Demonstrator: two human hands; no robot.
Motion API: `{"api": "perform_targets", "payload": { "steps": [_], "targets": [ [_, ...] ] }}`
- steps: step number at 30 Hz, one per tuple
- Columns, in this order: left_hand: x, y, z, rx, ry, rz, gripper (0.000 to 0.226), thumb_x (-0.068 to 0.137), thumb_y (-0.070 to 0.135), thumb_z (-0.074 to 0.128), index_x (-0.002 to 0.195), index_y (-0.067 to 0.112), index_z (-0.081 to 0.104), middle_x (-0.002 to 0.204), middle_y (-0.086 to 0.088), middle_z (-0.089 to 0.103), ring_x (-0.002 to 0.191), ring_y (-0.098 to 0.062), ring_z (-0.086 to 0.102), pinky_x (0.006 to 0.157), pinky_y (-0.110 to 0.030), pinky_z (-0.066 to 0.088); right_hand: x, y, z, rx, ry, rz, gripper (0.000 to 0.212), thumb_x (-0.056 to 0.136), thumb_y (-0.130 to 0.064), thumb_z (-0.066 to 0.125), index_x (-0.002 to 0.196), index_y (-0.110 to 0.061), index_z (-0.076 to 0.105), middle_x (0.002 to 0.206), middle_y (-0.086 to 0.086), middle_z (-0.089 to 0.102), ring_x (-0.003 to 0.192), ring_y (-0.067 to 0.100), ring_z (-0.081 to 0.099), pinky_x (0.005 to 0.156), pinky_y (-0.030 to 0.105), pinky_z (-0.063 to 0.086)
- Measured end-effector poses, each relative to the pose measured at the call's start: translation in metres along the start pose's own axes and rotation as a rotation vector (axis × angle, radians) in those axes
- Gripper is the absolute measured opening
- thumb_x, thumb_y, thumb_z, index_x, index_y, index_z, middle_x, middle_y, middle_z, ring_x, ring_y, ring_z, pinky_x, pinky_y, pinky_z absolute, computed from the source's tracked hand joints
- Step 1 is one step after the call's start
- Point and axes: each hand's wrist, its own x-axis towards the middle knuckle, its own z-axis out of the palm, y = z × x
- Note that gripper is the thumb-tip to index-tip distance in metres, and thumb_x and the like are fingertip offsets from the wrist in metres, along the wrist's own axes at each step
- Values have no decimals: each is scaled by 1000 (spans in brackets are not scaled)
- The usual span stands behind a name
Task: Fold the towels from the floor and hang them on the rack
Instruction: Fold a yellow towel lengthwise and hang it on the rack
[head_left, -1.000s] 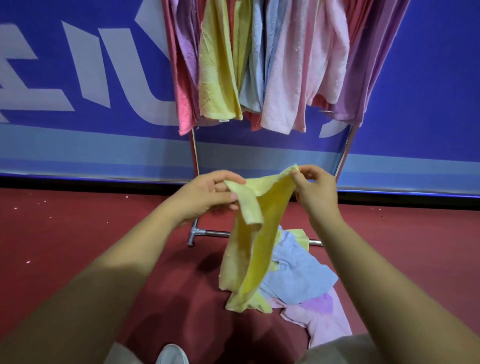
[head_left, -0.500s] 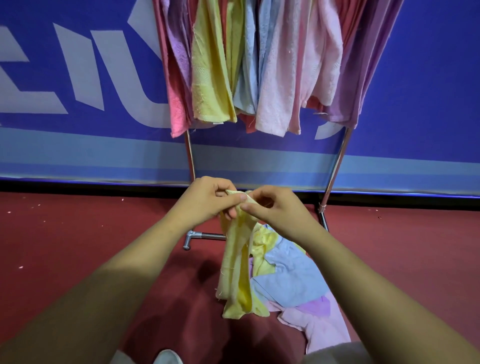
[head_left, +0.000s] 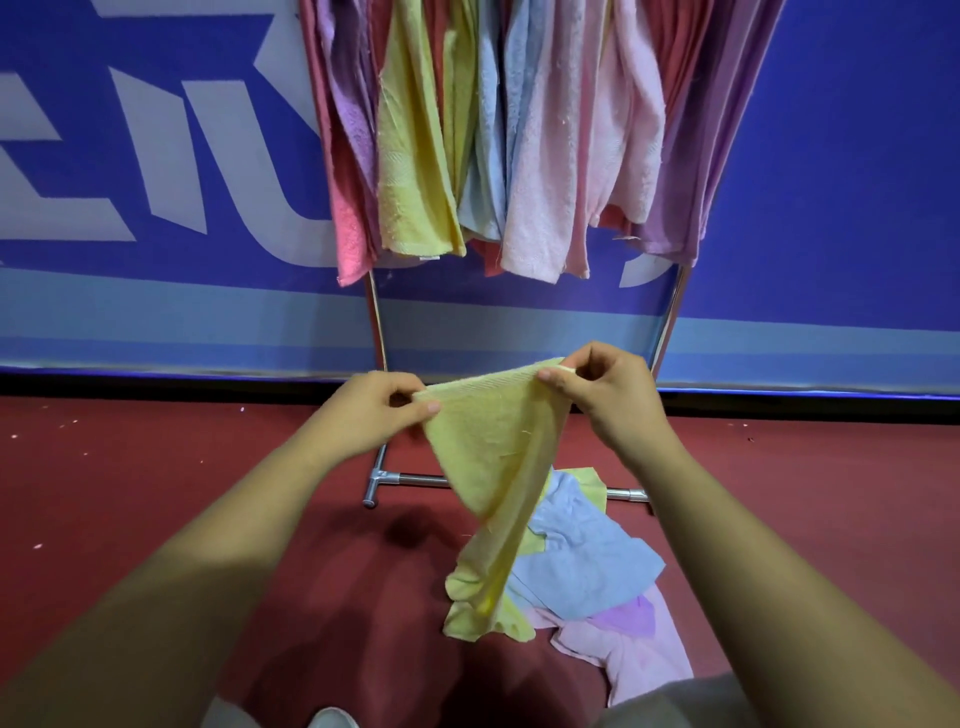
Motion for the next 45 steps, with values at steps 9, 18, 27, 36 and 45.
{"api": "perform_targets", "payload": {
  "steps": [9, 18, 27, 36, 45],
  "targets": [
    [-3, 16, -19, -322, 221, -25, 3, 84, 27, 77, 85, 24, 76, 82, 4, 75, 78, -7, 66, 77, -22, 51, -7, -11, -4, 10, 55, -18, 7, 87, -9, 74, 85, -4, 70, 75, 3, 70, 61, 4, 60, 59, 17, 48],
    [14, 124, -132, -667, 341, 151, 1, 85, 17, 73, 86, 17, 74, 80, 0, 71, 76, -13, 65, 77, -28, 54, 13, -154, -30, 268, 91, -243, 17, 88, -7, 72, 80, -11, 57, 67, 4, 61, 58, 10, 56, 56, 24, 47],
    [-8, 196, -193, -526, 137, 179, 9, 93, 12, 63, 93, 7, 70, 72, 3, 64, 68, -8, 55, 59, -12, 48, 12, -241, -75, 277, -83, -314, 19, 92, -4, 67, 77, -10, 57, 63, 1, 57, 55, 9, 55, 54, 21, 46],
    [-2, 207, -202, 43, 358, 300, 12, 93, 25, 66, 102, 25, 74, 88, 12, 71, 88, -5, 66, 76, -17, 48, 20, -223, -100, -112, -126, -356, 20, 93, -14, 69, 109, -3, 72, 99, 13, 74, 87, 15, 71, 87, 30, 57],
    [-10, 215, -194, -167, -34, 389, 15, 97, 21, 58, 112, 22, 57, 73, 3, 64, 70, -9, 61, 67, -22, 50, 26, -229, -110, -133, 29, -371, 14, 91, -22, 73, 96, -9, 73, 73, -1, 62, 65, 10, 51, 63, 28, 44]
  ]
}}
